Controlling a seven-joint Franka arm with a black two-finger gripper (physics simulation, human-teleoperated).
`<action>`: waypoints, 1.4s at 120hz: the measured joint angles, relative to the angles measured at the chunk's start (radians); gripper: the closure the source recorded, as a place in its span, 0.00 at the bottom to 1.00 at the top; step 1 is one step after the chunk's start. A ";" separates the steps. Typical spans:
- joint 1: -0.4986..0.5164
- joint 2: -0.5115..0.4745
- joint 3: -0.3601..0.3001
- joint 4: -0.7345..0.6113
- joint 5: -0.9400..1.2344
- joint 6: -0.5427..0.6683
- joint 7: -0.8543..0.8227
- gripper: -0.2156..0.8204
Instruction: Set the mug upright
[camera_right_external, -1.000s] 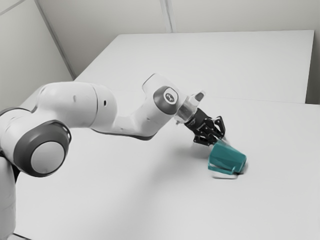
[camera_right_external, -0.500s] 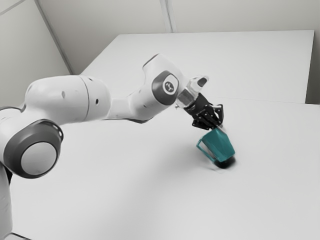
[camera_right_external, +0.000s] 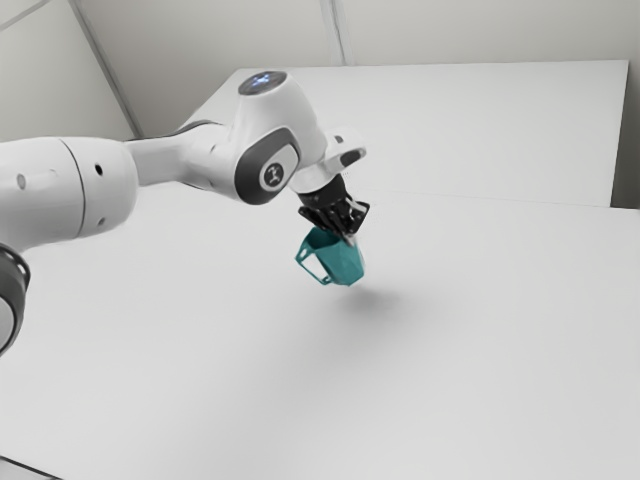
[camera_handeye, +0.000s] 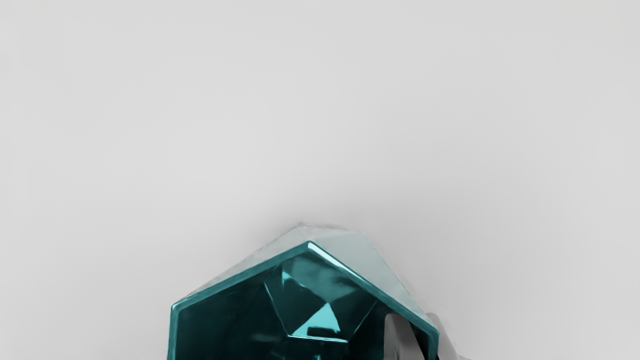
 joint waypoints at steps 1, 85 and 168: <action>0.003 -0.008 0.000 -0.011 0.006 0.000 -0.002 0.97; 0.138 -0.230 -0.002 -0.376 0.175 0.008 -0.102 0.97; 0.107 -0.241 -0.003 -0.375 0.162 0.000 -0.129 0.36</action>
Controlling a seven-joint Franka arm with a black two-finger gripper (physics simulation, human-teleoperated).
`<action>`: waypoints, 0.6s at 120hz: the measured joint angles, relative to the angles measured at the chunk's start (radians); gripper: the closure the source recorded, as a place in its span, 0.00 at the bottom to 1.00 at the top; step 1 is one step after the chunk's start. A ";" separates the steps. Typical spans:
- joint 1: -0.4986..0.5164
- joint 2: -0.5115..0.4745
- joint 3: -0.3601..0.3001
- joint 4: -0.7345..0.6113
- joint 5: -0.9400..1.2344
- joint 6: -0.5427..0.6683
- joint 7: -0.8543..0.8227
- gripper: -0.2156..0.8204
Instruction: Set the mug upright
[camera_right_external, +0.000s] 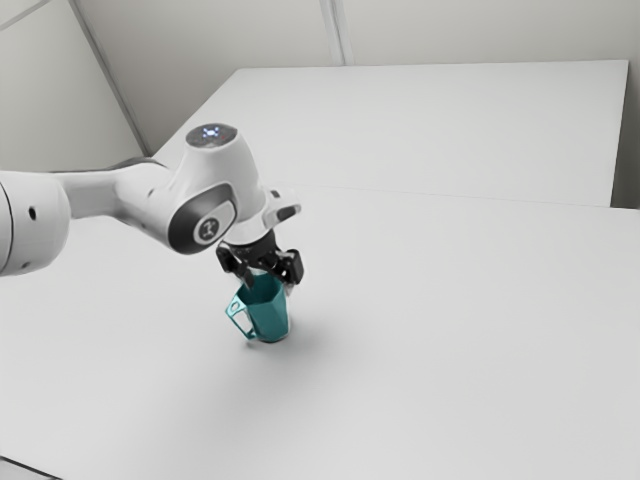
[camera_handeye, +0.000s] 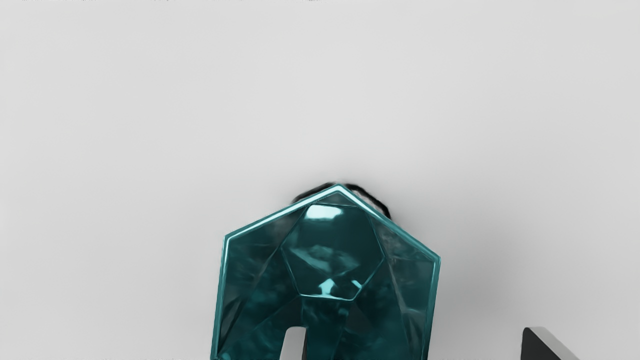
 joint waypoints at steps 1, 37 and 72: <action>0.002 -0.003 0.000 0.000 0.000 -0.001 0.000 0.36; 0.010 -0.030 -0.023 0.109 -0.003 -0.032 0.004 0.24; 0.016 -0.007 -0.021 0.347 -0.005 -0.243 0.015 0.22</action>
